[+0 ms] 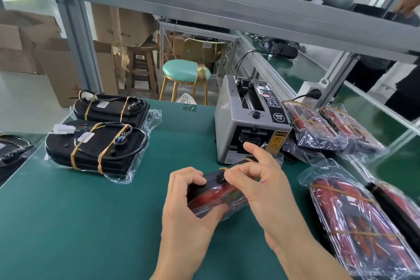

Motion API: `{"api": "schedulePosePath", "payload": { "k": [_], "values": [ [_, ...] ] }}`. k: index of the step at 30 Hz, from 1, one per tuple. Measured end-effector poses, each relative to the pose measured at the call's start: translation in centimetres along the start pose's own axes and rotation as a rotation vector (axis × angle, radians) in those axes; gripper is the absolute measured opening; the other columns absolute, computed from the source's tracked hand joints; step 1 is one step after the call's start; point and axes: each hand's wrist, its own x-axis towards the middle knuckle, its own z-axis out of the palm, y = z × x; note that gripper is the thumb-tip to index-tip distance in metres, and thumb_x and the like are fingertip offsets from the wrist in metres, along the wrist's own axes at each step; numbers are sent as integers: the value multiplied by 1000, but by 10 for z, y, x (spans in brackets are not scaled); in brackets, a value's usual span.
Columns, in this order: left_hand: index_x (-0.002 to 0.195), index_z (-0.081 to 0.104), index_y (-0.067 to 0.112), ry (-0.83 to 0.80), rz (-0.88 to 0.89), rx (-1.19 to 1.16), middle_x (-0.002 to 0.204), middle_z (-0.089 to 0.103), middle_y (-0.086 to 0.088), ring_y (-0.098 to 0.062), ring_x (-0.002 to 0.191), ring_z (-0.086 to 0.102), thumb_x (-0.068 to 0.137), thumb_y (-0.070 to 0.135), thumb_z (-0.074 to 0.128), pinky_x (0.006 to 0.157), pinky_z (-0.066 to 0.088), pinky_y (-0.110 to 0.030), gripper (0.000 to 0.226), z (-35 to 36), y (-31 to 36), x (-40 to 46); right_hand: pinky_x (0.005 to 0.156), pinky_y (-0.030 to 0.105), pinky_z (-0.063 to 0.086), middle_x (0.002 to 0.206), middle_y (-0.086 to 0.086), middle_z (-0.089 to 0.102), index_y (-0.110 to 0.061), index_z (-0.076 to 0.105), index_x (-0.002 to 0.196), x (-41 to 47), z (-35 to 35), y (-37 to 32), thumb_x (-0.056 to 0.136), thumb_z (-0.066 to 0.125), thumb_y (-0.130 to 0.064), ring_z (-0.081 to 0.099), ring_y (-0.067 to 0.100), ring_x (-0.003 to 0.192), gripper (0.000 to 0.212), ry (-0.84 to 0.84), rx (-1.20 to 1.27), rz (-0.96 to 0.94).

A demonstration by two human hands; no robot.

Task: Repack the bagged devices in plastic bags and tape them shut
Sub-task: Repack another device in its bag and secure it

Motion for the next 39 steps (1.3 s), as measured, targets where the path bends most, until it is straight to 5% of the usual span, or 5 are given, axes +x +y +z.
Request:
{"api": "schedulePosePath", "payload": {
  "k": [5, 26, 32, 37, 39],
  "values": [
    [89, 50, 45, -10, -48, -41, 101, 54, 13, -10, 90, 58, 54, -12, 81, 69, 45, -7, 74, 0, 2, -1, 115, 49, 19, 135, -34, 39, -35, 74, 61, 2, -1, 3, 74, 74, -25, 27, -7, 134, 17, -15, 8, 2],
    [88, 66, 36, -40, 112, 95, 105, 46, 15, -5, 97, 56, 54, -16, 83, 75, 43, -3, 64, 0, 4, 1, 110, 44, 28, 119, -34, 43, -30, 71, 58, 2, 1, 4, 71, 73, -20, 31, -6, 128, 17, 26, -93, -48],
    [87, 65, 36, -35, 145, 138, 105, 45, 19, -3, 94, 56, 53, -10, 86, 74, 42, -3, 61, -1, 5, 1, 101, 36, 37, 115, -30, 47, -24, 66, 56, 0, 5, 5, 66, 73, -17, 44, -1, 116, 15, 88, -141, -69],
    [85, 65, 35, -28, 143, 128, 107, 46, 17, -4, 96, 55, 50, -16, 84, 76, 43, -4, 65, -1, 0, 1, 63, 13, 46, 91, -19, 62, -26, 59, 77, 9, -5, 6, 74, 64, -3, 55, -4, 69, 24, 176, 163, 17],
    [85, 65, 35, -29, 140, 125, 107, 46, 18, -4, 95, 55, 50, -16, 85, 76, 43, -4, 65, -2, -1, 2, 77, 23, 51, 98, -16, 60, -31, 61, 83, 8, -3, 4, 74, 66, -12, 57, 0, 76, 21, 129, 155, 20]
  ]
}}
